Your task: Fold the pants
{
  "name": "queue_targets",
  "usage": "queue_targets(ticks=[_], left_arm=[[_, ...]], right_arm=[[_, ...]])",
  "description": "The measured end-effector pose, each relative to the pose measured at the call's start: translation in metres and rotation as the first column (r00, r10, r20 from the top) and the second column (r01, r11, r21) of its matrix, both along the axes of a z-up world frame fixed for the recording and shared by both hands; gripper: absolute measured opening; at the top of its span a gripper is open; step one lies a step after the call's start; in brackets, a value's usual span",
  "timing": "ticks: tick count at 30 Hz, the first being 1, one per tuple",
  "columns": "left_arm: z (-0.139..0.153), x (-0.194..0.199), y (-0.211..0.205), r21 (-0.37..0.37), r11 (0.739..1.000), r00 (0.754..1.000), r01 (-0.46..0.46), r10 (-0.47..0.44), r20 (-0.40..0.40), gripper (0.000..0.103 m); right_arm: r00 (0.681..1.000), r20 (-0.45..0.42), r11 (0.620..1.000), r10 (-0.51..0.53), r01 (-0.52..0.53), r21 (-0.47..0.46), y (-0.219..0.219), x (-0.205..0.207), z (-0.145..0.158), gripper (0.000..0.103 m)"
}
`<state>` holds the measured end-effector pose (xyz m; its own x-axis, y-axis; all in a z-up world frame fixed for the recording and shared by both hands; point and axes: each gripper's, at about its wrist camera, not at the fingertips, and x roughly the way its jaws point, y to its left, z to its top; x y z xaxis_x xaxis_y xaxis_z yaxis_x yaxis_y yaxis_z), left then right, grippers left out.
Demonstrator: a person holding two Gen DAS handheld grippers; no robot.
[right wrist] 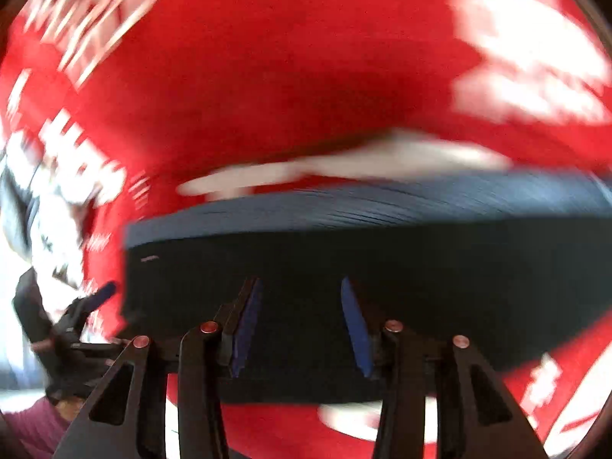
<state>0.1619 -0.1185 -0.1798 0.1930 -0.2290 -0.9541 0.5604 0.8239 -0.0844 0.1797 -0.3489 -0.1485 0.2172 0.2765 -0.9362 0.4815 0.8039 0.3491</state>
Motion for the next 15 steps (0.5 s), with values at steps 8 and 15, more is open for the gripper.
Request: queue_targets(ticks=[8,15], left_arm=[[-0.050,-0.039,-0.119,0.093,0.995,0.996,0.032,-0.023,-0.091,0.103],[-0.060,-0.051,-0.129,0.165,0.985,0.999,0.041,-0.035,-0.040,0.103]], right_arm=[[0.841,-0.039,0.842,-0.539,0.539,-0.017,-0.188,-0.171,-0.019,0.047],[0.733,0.018,0.732,-0.680,0.677,0.084,-0.272,-0.208,-0.056,0.047]])
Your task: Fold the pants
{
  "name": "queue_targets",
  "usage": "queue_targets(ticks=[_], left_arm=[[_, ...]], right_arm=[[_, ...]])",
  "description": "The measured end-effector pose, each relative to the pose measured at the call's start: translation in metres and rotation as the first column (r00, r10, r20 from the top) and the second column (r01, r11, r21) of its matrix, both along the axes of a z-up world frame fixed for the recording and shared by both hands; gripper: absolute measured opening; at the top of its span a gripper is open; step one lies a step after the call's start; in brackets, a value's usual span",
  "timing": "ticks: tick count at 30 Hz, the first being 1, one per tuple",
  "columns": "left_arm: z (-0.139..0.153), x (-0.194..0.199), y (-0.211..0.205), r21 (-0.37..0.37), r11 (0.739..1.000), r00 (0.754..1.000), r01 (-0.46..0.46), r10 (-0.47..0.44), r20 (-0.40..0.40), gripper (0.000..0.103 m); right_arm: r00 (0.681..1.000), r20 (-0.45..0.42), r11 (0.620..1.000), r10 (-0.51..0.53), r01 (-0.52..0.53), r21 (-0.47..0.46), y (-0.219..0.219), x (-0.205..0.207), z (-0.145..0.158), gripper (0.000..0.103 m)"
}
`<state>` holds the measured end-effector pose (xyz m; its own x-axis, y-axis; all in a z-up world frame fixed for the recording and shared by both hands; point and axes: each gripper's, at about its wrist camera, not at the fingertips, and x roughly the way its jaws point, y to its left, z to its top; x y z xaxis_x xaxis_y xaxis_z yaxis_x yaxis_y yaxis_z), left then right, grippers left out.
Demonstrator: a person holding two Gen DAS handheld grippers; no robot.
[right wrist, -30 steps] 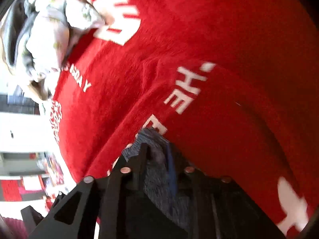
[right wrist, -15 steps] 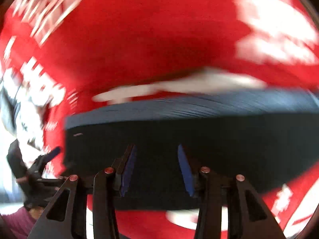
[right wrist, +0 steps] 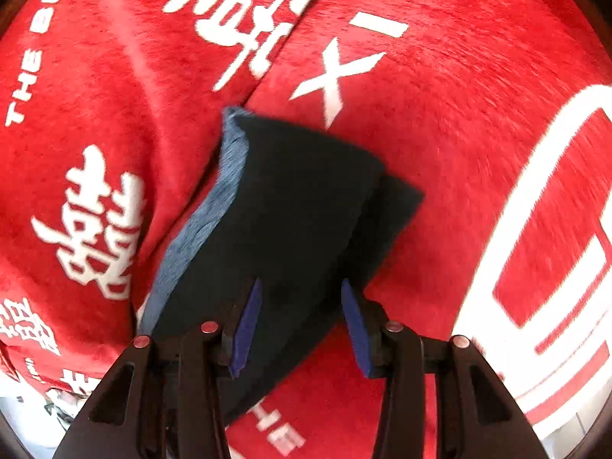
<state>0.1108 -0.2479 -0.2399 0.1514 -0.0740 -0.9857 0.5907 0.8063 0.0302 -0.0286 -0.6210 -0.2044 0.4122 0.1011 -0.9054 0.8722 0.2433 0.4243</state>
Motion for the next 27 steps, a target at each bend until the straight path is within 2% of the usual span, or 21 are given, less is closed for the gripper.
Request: queue_targets(ticks=[1,2,3,5,7,11,14,15,16,18,20,23,25,27], left_arm=[[0.001,0.001,0.000,0.005,1.000,1.000,0.000,0.000,-0.009,0.103],[0.002,0.001,0.000,0.009,1.000,1.000,0.001,-0.001,-0.015,0.103],[0.004,0.001,0.000,0.013,1.000,1.000,0.004,-0.004,-0.021,0.103],[0.004,-0.002,0.001,0.018,1.000,1.000,0.018,-0.018,-0.026,0.103],[0.004,-0.007,0.003,0.020,0.999,0.999,0.036,-0.035,-0.018,0.103],[0.004,-0.009,0.003,0.022,0.999,0.999,0.045,-0.045,-0.002,0.103],[0.006,-0.013,0.002,0.020,0.998,0.999,0.054,-0.054,-0.004,0.103],[0.005,-0.014,0.001,0.021,0.998,0.998,0.057,-0.057,-0.003,0.103],[0.005,-0.014,0.001,0.023,0.998,0.998,0.057,-0.057,-0.004,0.103],[0.007,-0.014,-0.002,0.041,0.998,0.999,0.053,-0.053,-0.006,0.103],[0.012,-0.011,-0.010,0.069,0.997,0.999,0.039,-0.038,-0.013,0.103],[0.030,-0.007,-0.023,0.011,1.000,1.000,0.007,-0.007,0.006,0.103],[0.034,-0.003,-0.037,-0.007,1.000,1.000,-0.003,0.003,0.022,0.103],[0.028,-0.001,-0.052,0.016,0.999,0.999,-0.032,0.032,0.025,0.103]], right_arm=[[1.000,0.002,1.000,0.001,-0.001,0.009,-0.001,0.002,-0.008,0.045],[1.000,0.009,1.000,-0.001,0.001,0.023,0.000,0.003,-0.015,0.035],[1.000,0.029,0.999,-0.004,0.003,0.039,-0.001,0.005,-0.018,0.010],[0.998,0.057,0.999,-0.003,0.002,0.032,0.003,0.002,-0.012,0.009],[0.997,0.071,1.000,0.008,-0.009,0.009,0.006,-0.004,-0.006,0.009],[0.998,0.058,0.998,0.014,-0.018,0.053,0.010,-0.022,-0.022,0.009],[0.998,0.066,0.999,-0.017,0.015,0.043,0.010,-0.032,-0.015,0.024],[0.998,0.061,0.999,-0.025,0.022,0.044,0.008,-0.037,-0.014,0.039],[0.998,0.054,0.998,-0.037,0.034,0.046,0.009,-0.040,-0.013,0.042],[0.998,0.040,0.998,-0.043,0.041,0.037,0.017,-0.038,-0.006,0.042],[0.999,0.037,0.999,-0.018,0.019,-0.028,0.021,-0.032,0.010,0.042],[0.994,0.090,0.992,0.064,-0.054,-0.110,0.018,-0.013,0.037,0.042],[0.983,0.110,0.984,0.146,-0.134,-0.115,0.014,0.013,0.042,0.042],[0.970,0.104,0.971,0.219,-0.206,-0.118,0.009,0.044,0.036,0.042]])
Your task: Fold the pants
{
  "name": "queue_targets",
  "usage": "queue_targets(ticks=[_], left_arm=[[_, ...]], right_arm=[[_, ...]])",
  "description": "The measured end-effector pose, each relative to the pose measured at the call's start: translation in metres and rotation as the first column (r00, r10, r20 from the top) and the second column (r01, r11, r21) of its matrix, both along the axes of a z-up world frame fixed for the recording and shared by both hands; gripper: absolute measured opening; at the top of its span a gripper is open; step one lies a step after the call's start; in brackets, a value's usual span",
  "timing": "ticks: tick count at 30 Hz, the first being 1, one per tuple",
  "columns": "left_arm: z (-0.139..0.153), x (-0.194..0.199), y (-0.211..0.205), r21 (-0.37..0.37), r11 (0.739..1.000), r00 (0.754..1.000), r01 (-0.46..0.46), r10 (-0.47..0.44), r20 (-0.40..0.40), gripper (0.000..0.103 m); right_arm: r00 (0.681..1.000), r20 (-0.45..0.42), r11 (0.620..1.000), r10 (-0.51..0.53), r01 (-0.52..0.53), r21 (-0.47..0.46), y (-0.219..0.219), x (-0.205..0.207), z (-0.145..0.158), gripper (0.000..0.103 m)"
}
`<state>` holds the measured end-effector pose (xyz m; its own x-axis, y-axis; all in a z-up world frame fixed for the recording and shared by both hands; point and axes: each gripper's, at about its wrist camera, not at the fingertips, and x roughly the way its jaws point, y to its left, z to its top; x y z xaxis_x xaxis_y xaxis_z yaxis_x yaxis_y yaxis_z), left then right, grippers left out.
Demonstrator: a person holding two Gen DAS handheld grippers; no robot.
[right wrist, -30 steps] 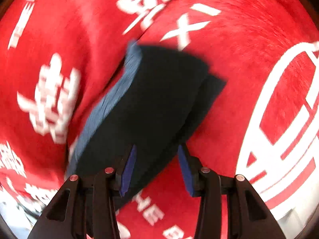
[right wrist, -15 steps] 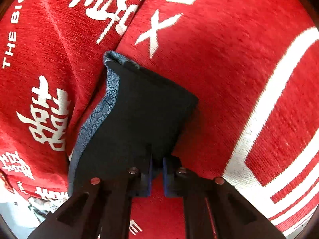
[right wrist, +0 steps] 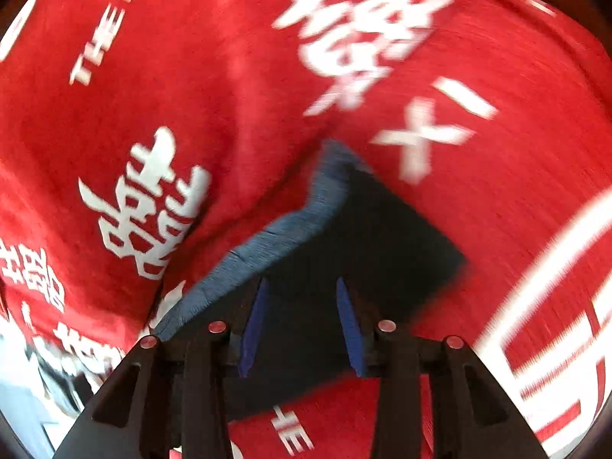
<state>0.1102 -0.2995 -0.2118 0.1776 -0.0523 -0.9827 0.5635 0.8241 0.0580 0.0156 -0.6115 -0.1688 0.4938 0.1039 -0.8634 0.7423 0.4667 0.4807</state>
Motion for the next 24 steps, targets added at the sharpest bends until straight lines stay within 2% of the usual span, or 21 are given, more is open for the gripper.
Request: queue_targets(ticks=[2,3,6,8,9,10,12,14,15,17,18,21,24], left_arm=[[-0.016,0.000,-0.008,0.038,0.999,0.999,-0.028,0.029,-0.034,0.103],[-0.021,0.000,-0.009,0.039,0.998,0.998,-0.048,0.050,-0.039,0.103],[-0.018,-0.005,-0.005,-0.007,0.998,0.998,-0.066,0.066,-0.017,0.103],[-0.018,-0.011,0.002,-0.019,0.998,0.999,-0.054,0.054,-0.009,0.103],[-0.018,-0.014,0.004,-0.023,0.998,0.999,-0.051,0.051,-0.007,0.103],[-0.017,-0.015,0.005,-0.021,0.999,0.999,-0.049,0.049,-0.007,0.103],[-0.018,-0.017,0.005,-0.013,0.998,0.998,-0.054,0.054,-0.011,0.103],[-0.015,-0.016,0.001,-0.009,0.998,0.998,-0.059,0.058,-0.009,0.103],[-0.017,-0.015,-0.005,-0.007,0.998,0.998,-0.060,0.060,-0.007,0.103],[-0.016,-0.016,-0.007,-0.007,0.998,0.998,-0.063,0.063,-0.007,0.103],[-0.018,-0.023,0.000,-0.005,0.998,0.998,-0.064,0.064,-0.007,0.103],[-0.011,-0.028,0.000,0.020,0.998,0.998,-0.059,0.059,-0.013,0.103],[-0.002,-0.042,0.005,0.040,0.999,1.000,-0.022,0.022,0.001,0.103]], right_arm=[[0.998,-0.004,0.998,0.060,-0.060,0.021,-0.004,0.035,-0.017,0.042],[0.996,-0.034,0.996,0.083,-0.083,0.019,-0.006,0.050,-0.027,0.042],[0.984,-0.129,0.992,0.123,-0.127,-0.022,-0.018,0.070,-0.051,0.042],[0.982,-0.172,0.993,0.079,-0.092,-0.072,-0.032,0.066,-0.056,0.031],[0.984,-0.173,0.993,0.043,-0.061,-0.098,-0.041,0.060,-0.053,0.013],[0.983,-0.181,0.992,0.002,-0.025,-0.128,-0.050,0.052,-0.049,0.008],[0.986,-0.158,0.988,-0.055,0.032,-0.149,-0.061,0.038,-0.038,0.008],[0.989,-0.127,0.989,-0.078,0.060,-0.138,-0.064,0.026,-0.024,0.013],[0.990,-0.116,0.991,-0.078,0.064,-0.115,-0.063,0.020,-0.019,0.019],[0.994,-0.077,0.996,-0.083,0.081,-0.033,-0.054,0.002,-0.010,0.042],[0.995,-0.059,0.997,-0.082,0.082,-0.001,-0.049,-0.005,-0.009,0.060],[0.999,-0.005,0.990,-0.043,0.043,0.137,-0.015,-0.032,-0.009,0.062],[0.999,0.016,0.962,0.032,-0.035,0.270,0.033,-0.051,-0.020,0.062]])
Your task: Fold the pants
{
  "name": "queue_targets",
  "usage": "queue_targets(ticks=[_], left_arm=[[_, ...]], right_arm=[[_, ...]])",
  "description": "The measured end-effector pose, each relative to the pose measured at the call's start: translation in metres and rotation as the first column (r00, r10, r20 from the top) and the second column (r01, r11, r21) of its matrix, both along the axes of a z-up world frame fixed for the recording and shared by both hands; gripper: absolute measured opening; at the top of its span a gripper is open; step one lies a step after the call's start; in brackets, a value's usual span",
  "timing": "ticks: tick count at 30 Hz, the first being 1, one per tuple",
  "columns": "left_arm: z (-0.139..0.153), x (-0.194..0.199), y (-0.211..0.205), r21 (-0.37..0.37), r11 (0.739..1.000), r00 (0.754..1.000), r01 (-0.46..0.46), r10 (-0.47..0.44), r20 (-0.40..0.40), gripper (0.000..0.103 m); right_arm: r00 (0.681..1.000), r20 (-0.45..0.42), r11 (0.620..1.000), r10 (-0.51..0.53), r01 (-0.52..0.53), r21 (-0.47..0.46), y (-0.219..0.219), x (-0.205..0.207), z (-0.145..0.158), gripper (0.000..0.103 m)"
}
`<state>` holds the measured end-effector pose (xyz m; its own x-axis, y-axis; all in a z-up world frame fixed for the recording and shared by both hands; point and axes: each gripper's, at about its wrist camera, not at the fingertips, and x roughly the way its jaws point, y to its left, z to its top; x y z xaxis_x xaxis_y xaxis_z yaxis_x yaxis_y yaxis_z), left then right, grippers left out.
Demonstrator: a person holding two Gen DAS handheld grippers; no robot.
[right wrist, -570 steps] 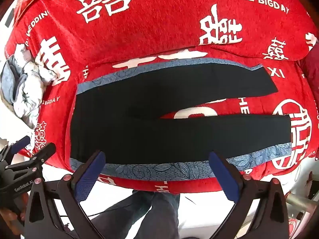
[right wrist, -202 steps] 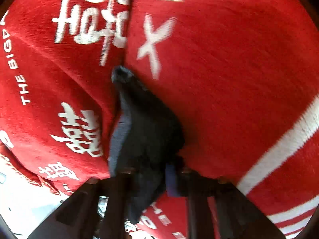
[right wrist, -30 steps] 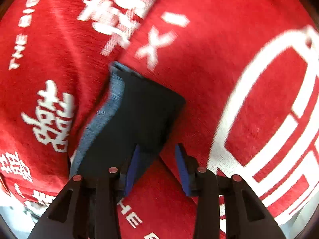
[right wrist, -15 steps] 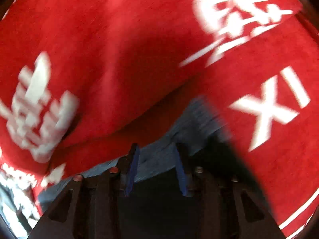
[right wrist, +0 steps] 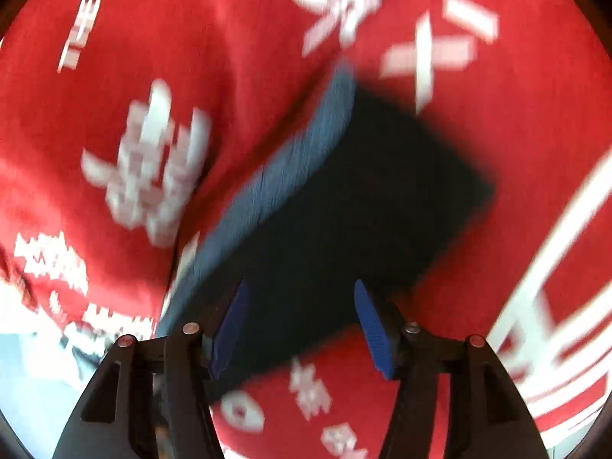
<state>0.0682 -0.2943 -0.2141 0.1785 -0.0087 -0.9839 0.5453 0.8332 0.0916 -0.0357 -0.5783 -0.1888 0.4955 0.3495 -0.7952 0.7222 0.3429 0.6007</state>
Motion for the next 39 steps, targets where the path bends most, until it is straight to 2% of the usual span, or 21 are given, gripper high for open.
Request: queue_targets(ticks=[3,7,12,16,26,39], left_arm=[[0.000,-0.019,0.008,0.021,0.999,0.999,0.036,-0.037,0.024,0.103],[0.009,-0.032,0.014,0.060,0.998,1.000,-0.004,0.003,0.008,0.103],[0.023,-0.055,0.006,0.075,0.997,1.000,0.023,-0.024,0.011,0.103],[0.028,-0.067,-0.006,0.076,0.997,1.000,-0.002,0.002,-0.007,0.103],[0.038,-0.079,-0.031,0.078,0.996,0.999,0.034,-0.031,-0.031,0.103],[0.033,-0.085,-0.073,0.085,0.994,0.994,0.073,-0.065,-0.086,0.103]], right_arm=[[1.000,-0.006,0.997,0.014,-0.013,0.080,0.036,-0.018,-0.015,0.062],[0.998,-0.032,0.984,-0.057,0.062,0.167,0.055,-0.026,-0.032,0.062],[0.999,-0.043,0.988,0.007,0.000,0.157,0.063,-0.031,-0.026,0.062],[0.998,-0.052,0.986,0.045,-0.036,0.162,0.065,-0.038,-0.023,0.062],[0.998,-0.051,0.987,0.025,-0.016,0.158,0.053,-0.038,-0.021,0.062],[0.998,-0.058,0.990,-0.023,0.030,0.135,0.027,-0.046,-0.023,0.062]])
